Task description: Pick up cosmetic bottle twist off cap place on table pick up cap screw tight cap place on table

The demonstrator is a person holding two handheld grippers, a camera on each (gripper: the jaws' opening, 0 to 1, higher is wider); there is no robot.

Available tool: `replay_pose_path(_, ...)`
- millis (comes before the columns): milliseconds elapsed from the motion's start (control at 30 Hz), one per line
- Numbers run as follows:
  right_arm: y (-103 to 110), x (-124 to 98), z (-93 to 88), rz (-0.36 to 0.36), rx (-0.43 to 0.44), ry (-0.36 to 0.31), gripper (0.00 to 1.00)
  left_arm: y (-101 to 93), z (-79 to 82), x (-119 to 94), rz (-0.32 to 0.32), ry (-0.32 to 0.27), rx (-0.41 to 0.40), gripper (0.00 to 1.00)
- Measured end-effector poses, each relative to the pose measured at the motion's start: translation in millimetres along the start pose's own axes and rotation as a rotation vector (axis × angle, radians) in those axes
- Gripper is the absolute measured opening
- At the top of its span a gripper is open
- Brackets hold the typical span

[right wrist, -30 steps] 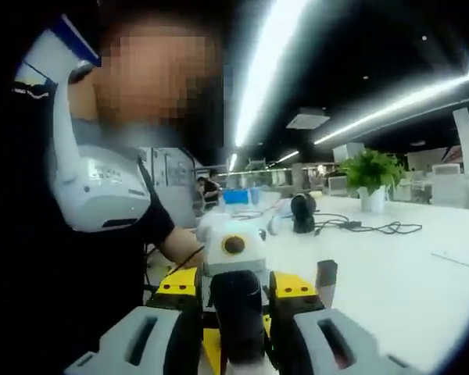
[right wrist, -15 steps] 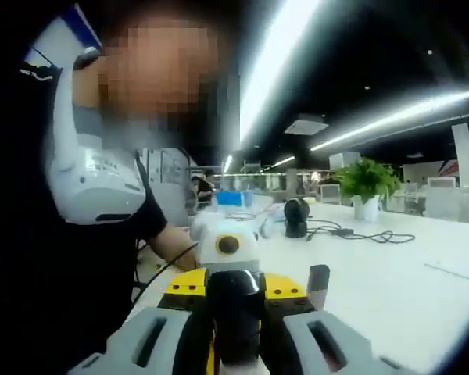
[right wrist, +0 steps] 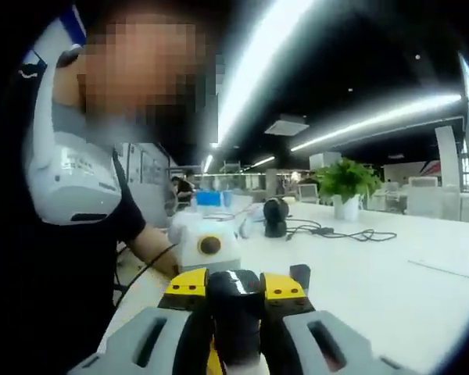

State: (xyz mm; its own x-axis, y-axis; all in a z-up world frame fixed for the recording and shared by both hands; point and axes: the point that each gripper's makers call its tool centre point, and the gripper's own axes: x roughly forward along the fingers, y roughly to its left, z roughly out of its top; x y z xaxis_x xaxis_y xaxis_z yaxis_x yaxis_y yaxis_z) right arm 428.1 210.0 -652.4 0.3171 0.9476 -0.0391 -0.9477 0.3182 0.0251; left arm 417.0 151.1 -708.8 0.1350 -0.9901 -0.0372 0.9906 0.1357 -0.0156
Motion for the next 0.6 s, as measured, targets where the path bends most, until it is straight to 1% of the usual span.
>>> replay_pose_path(233, -4, 1, 0.2, -0.053, -0.007, -0.002, 0.17, 5.7, -0.1, 0, 0.029, 0.0, 0.006, 0.14)
replay_pose_path(333, -7, 2, 0.1, -0.093, -0.015, 0.004, 0.17, 8.1, -0.2, 0, 0.042, 0.001, 0.009, 0.14)
replay_pose_path(467, -12, 3, 0.3, -0.132, -0.008, -0.01, 0.17, 11.6, -0.2, -1, 0.061, 0.004, 0.009, 0.14)
replay_pose_path(600, -18, 7, 0.6, -0.172, 0.002, -0.022, 0.17, 20.2, -0.3, -2, 0.097, 0.004, 0.009, 0.14)
